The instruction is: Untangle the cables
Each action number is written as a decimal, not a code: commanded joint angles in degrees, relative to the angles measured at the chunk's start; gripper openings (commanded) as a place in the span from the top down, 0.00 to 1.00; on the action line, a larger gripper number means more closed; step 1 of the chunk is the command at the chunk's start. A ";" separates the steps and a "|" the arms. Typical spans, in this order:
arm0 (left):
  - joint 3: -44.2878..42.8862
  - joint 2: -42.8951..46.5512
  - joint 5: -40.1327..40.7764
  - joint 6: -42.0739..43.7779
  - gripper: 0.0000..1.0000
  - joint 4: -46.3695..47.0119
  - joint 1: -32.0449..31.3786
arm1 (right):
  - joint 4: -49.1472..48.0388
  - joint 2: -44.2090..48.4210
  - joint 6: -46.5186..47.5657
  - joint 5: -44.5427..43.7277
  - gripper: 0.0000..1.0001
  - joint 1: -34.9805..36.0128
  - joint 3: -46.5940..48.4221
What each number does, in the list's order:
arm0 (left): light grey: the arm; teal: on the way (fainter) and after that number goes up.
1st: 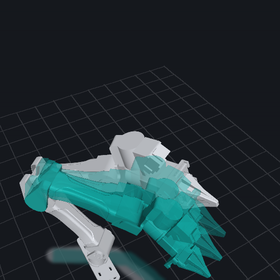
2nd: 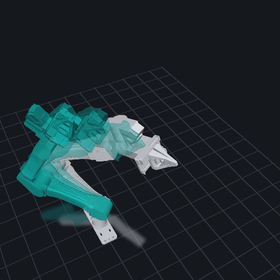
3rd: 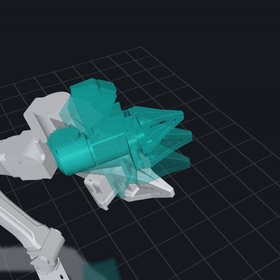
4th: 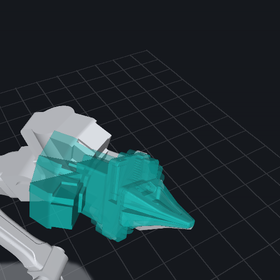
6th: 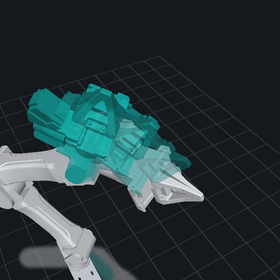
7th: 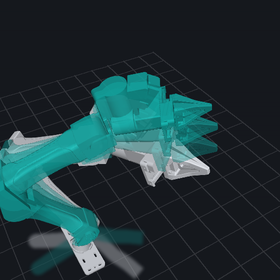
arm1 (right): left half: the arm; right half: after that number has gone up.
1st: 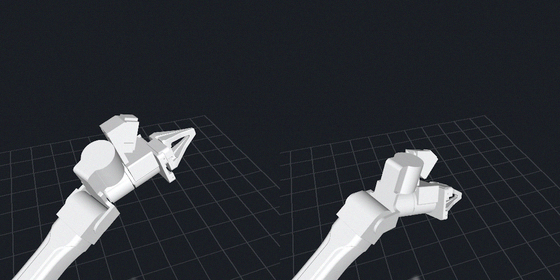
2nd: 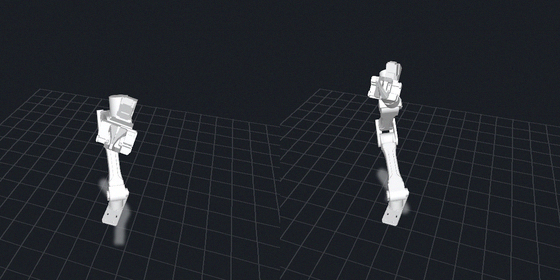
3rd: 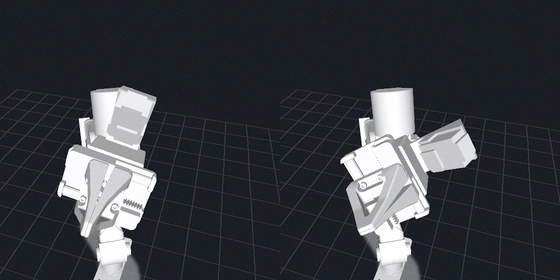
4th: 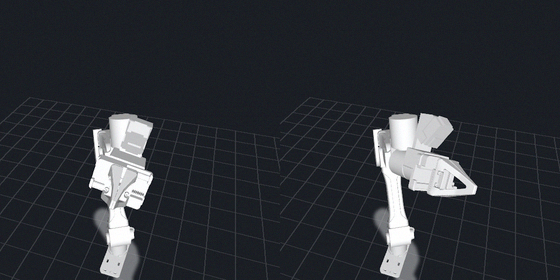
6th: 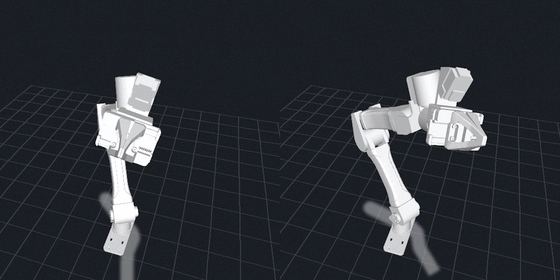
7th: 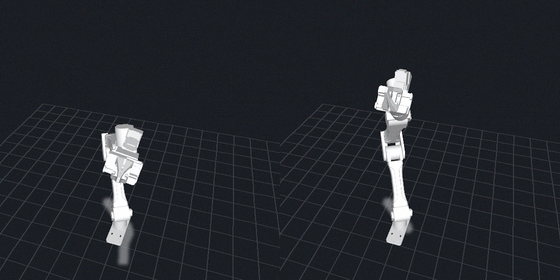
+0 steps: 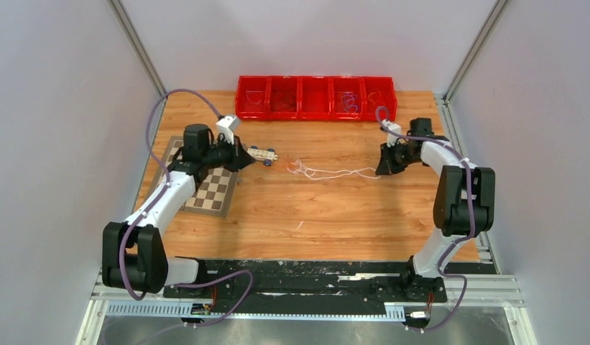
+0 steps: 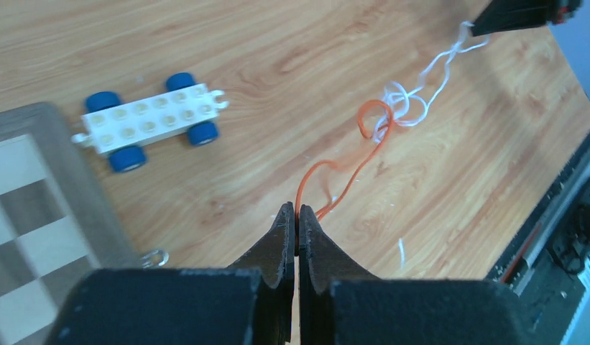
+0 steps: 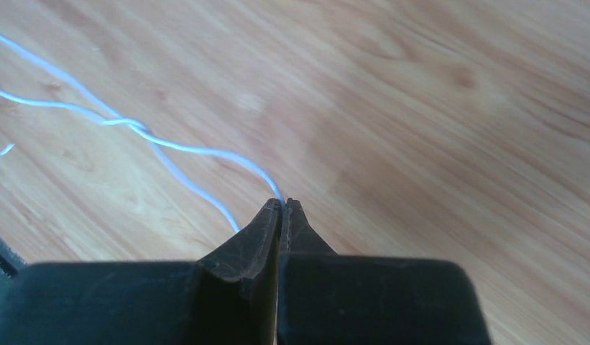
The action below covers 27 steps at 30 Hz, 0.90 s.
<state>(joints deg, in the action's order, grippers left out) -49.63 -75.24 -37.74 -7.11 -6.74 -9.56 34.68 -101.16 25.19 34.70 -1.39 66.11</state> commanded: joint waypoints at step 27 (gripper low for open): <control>-3.06 -2.09 -6.83 13.03 1.00 -7.56 13.01 | 10.79 6.99 -0.92 15.08 1.00 -5.84 21.84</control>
<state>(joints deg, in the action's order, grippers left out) -52.93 -77.91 -41.58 3.25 -13.98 5.80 43.64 -96.16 25.50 42.76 -11.66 86.87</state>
